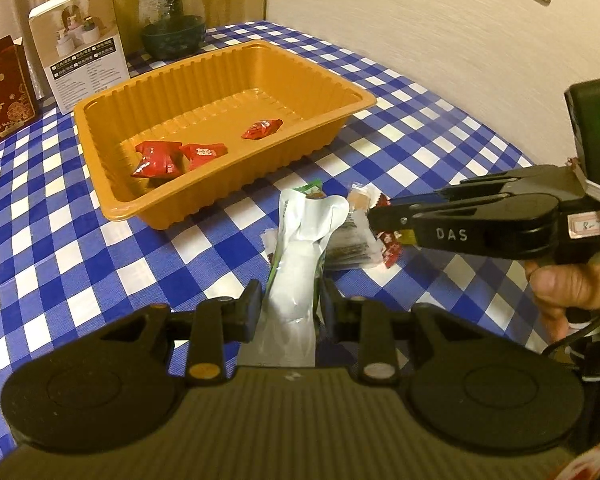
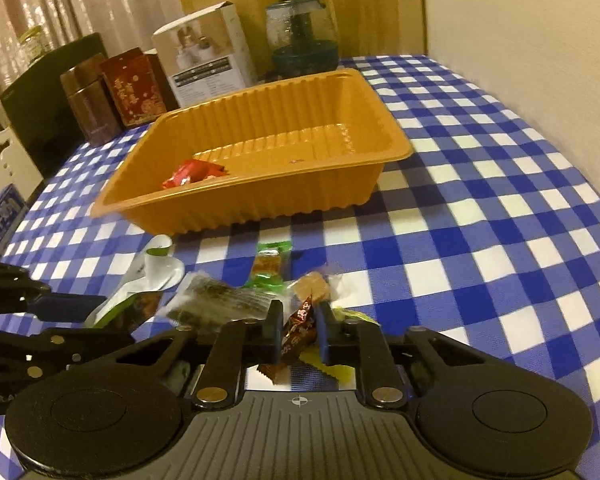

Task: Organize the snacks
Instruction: 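Grasp the brown wrapped candy with the right tool while the left holds its packet, then carry the held packet and brown candy up and over the orange tray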

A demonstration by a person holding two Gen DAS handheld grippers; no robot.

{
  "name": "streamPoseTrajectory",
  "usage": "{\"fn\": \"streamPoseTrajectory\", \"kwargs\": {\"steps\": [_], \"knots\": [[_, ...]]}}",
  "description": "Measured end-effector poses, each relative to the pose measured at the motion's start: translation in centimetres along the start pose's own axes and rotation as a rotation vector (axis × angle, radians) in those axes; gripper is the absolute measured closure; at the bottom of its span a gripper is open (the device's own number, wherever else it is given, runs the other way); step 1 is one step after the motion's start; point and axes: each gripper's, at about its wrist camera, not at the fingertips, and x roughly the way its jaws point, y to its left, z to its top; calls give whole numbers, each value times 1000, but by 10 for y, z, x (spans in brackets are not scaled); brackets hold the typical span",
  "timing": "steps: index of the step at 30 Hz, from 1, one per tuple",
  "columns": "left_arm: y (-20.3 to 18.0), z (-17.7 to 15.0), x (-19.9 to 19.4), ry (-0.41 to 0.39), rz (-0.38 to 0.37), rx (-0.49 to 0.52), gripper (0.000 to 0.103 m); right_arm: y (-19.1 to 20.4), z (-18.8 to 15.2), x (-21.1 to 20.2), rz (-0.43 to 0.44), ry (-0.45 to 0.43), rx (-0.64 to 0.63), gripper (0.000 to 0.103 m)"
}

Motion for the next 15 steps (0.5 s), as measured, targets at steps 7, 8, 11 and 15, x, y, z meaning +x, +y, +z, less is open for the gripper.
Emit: {"fn": "streamPoseTrajectory", "kwargs": {"steps": [7,8,11,15], "knots": [[-2,0,-7,-20,22,-17,75,-2,3,-14,-10,-46,12,86],[-3,0,-8,-23,28,-20,75,0,4,-18,-7,-56,9,86],[-7,1,-11,-26,50,-34,75,6,8,-25,0,-80,-11,86],[-10,4,-15,-35,69,-59,75,15,13,-31,19,-100,-28,86]]}}
